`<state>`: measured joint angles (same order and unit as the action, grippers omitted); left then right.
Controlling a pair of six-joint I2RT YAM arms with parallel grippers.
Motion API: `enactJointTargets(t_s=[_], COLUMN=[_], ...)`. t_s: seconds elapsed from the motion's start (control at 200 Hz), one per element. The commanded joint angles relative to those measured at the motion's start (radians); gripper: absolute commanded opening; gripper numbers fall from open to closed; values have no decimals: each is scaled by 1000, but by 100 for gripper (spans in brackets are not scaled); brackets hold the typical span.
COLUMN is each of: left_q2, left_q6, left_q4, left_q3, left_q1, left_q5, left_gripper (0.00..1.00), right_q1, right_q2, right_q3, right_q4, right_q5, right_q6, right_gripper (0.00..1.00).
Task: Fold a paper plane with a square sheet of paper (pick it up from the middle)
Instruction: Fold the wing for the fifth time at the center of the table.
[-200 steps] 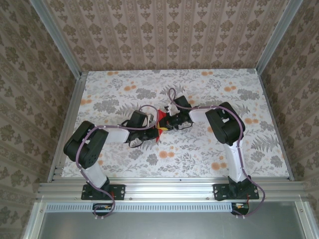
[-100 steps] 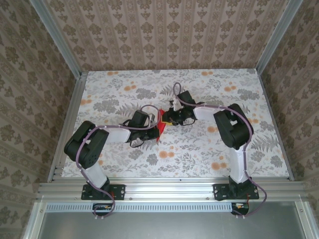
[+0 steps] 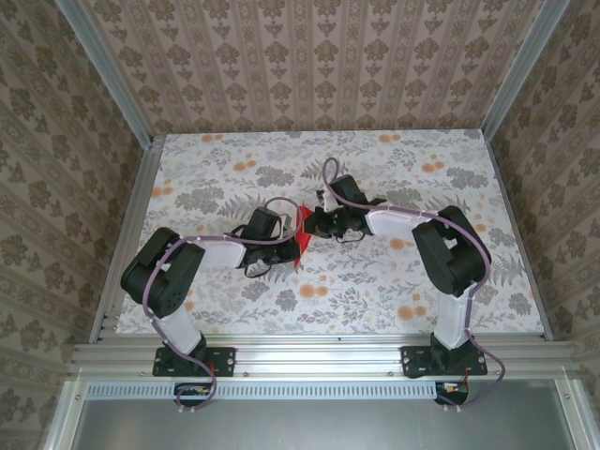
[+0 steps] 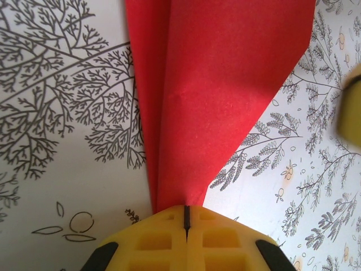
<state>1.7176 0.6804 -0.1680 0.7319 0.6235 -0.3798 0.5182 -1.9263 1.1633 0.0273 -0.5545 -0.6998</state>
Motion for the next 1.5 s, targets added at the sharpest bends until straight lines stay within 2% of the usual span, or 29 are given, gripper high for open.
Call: enactJointTargets(t_s=[0.0,0.45,0.67,0.885,1.02,1.27,1.495], left_q2=[47,25,-22,-54,-62,-39,-58], left_q6=[-23,-18,-10,19,24,28,-9], left_q4=[129,128,128,24,-1,-3,84], left_q3=[-14,-17,0,-36,-63,-97,-119], left_q1=[13,14,13,7,-2,-5,11], left_q5=[44,36,1,-113,-136,-147,-117], left_gripper=[0,0,0,10,12,11,11], right_q1=[-1,-9,-8,-1,0,0,0], right_q2=[-67,-169,-192,-221,-233,-241,-250], right_q3=[18,58,77,91,94,103,113], right_q4=[-25,-12,103,181,187,215,229], right_q5=[-24,-44,11,56,61,77,83], right_q6=[-29,-17,23,47,40,39,33], right_gripper=[10,10,10,10,10,10,10])
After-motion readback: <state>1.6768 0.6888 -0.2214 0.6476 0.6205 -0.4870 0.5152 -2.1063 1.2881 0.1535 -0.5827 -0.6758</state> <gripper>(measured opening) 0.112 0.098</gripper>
